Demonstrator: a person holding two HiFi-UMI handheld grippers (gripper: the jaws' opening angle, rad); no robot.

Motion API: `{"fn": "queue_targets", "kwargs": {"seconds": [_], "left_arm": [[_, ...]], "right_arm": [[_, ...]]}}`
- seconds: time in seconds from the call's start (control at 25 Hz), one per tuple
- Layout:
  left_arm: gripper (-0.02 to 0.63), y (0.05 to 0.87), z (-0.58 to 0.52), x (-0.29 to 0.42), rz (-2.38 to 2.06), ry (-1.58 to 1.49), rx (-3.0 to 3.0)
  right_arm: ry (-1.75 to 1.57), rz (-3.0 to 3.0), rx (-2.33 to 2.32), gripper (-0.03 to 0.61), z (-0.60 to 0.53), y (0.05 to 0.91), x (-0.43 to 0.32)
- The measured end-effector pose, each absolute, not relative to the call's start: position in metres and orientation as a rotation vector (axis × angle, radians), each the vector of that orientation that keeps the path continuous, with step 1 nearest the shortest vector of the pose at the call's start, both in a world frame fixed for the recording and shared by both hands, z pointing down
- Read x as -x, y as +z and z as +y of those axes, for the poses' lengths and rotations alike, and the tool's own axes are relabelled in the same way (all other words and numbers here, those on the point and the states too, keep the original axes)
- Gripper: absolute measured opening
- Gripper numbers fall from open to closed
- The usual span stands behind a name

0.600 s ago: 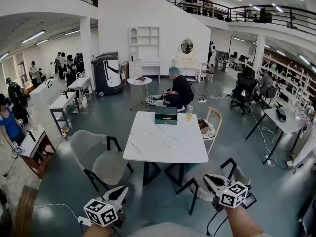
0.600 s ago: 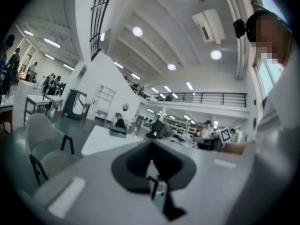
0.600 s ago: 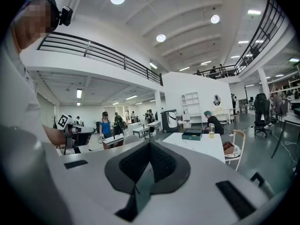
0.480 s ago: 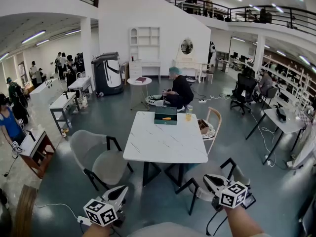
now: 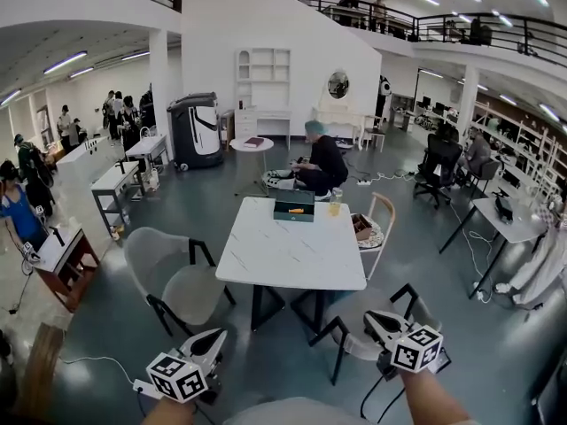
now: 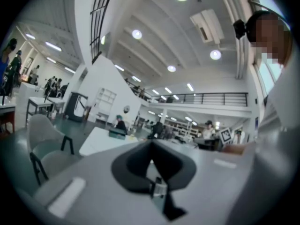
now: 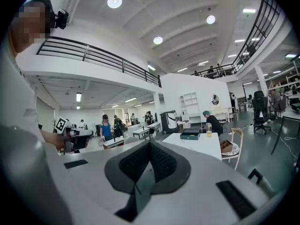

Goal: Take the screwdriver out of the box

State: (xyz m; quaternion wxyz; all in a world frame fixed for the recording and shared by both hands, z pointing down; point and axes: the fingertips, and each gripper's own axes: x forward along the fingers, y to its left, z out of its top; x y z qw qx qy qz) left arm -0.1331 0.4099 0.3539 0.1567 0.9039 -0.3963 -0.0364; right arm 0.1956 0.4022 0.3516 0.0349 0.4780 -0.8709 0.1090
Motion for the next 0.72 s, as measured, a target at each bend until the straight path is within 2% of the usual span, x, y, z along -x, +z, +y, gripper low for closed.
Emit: {"fn": "queue_targets", "kwargs": {"seconds": [0.72], "left_arm": [[0.0, 0.355, 0.465, 0.047, -1.204, -0.097, -2.542]], "right_arm": [[0.341, -2.75, -1.32, 0.008, 0.444, 0.365, -0.27]]}}
